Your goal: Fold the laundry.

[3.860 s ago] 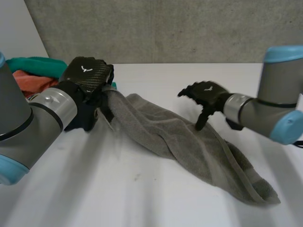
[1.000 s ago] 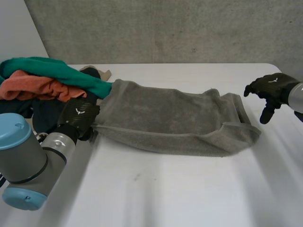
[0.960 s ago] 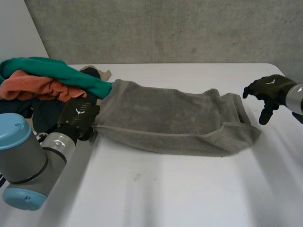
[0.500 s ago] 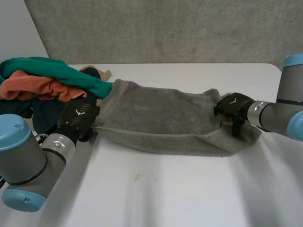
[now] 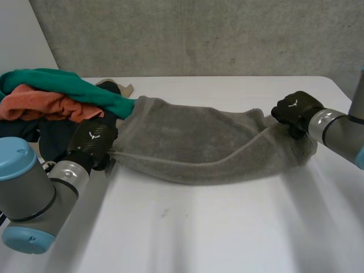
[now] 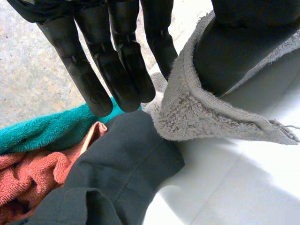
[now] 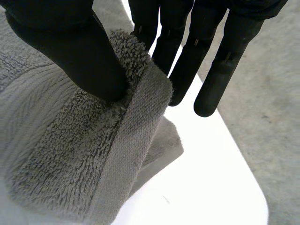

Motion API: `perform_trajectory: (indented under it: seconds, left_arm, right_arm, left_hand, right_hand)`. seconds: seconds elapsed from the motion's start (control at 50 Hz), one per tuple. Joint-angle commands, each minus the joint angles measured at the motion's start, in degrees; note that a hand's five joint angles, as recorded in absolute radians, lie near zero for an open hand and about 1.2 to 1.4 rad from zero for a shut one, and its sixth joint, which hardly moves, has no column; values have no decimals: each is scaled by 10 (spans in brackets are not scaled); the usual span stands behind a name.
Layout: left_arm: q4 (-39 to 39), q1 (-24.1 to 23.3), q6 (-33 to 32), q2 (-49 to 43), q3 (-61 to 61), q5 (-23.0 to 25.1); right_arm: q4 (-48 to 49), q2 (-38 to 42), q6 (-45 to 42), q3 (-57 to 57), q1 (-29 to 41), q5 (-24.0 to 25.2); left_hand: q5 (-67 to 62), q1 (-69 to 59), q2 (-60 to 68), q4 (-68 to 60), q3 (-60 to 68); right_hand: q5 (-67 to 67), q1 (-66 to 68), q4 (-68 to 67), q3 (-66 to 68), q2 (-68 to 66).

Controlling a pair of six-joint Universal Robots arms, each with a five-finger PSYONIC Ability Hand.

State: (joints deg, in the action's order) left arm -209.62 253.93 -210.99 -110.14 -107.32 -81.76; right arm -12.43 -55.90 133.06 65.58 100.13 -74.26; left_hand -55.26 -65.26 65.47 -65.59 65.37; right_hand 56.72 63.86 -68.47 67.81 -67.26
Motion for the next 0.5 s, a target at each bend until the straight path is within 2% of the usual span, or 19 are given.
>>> perform_trajectory:
  seconds: [0.02,0.12,0.14,0.22,0.28,0.3,0.36,0.42,0.5]
  left_arm:
    - [-1,4,-1,-8,0,-2]
    - [1,18,-2,-24,1,-4]
    - [1,20,-2,-25,1,-4]
    - [3,25,-3,-28,-1,-4]
    - [10,28,-3,-27,-4,-3]
    - [17,30,-3,-24,-10,-2]
    - [32,35,-4,-14,-15,-3]
    - [75,39,-7,42,-24,-2]
    - [166,36,-20,120,-39,-1]
  right_arm:
    - [8,-46,21,89,-46,-1]
    - [17,-129,70,160,-100,28]
    - [17,-147,77,179,-115,49]
    - [22,-161,86,214,-148,89]
    - [28,-173,87,231,-164,97]
    - [29,-184,84,245,-174,102]
    - [25,-201,76,266,-185,105]
    - [11,-230,54,288,-187,103]
    - [-43,-299,-17,311,-206,97]
  left_hand:
    - [115,115,-117,118,-116]
    - [182,182,-184,185,-183]
    - [182,182,-184,185,-183]
    - [170,170,-172,174,-171]
    - [8,8,-10,11,-9]
    - [-146,-146,144,-142,145]
    - [-147,-147,145,-144,146]
    - [-147,-147,145,-144,146]
    - [-147,-147,145,-144,146]
  right_hand:
    - [133,161,-115,122,-127]
    - [133,161,-115,122,-127]
    - [133,161,-115,122,-127]
    - [133,161,-115,122,-127]
    - [133,161,-115,122,-127]
    - [133,161,-115,122,-127]
    - [133,161,-115,122,-127]
    - [133,161,-115,122,-127]
    - [133,161,-115,122,-127]
